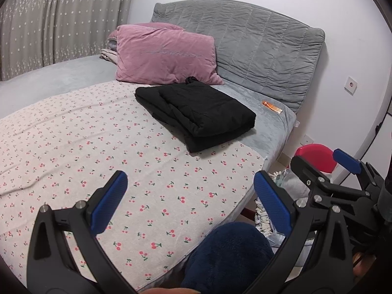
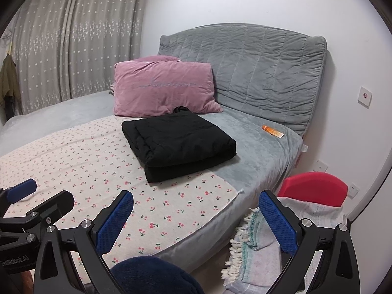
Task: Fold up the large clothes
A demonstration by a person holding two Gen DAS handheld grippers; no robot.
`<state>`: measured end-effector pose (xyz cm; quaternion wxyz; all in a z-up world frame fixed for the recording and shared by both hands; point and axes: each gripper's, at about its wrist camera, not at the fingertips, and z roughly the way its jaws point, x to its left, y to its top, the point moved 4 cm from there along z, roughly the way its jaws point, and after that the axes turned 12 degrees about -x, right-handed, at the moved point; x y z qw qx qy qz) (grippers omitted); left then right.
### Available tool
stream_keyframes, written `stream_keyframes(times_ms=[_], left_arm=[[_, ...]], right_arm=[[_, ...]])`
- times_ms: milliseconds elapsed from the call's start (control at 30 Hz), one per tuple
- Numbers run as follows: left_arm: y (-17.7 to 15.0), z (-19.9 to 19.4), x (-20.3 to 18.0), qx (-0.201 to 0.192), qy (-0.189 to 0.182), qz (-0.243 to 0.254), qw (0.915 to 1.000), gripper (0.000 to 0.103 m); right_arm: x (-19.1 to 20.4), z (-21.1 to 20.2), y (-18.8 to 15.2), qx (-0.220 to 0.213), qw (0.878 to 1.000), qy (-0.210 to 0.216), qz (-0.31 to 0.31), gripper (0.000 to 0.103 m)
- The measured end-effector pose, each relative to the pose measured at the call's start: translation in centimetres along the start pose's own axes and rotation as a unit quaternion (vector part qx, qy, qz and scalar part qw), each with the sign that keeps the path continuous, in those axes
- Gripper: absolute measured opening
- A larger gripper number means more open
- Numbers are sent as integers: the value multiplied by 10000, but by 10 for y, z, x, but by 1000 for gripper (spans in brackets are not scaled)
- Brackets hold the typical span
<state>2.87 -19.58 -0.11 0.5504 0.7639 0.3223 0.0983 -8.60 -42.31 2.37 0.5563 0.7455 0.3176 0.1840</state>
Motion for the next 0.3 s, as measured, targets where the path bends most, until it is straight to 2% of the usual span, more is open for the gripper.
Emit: stream_keyframes(times_ms=[300], left_arm=[[-2, 4, -2, 38, -99, -75, 9999, 102]], right_arm=[[-1, -2, -3, 11, 10000, -59, -6, 103]])
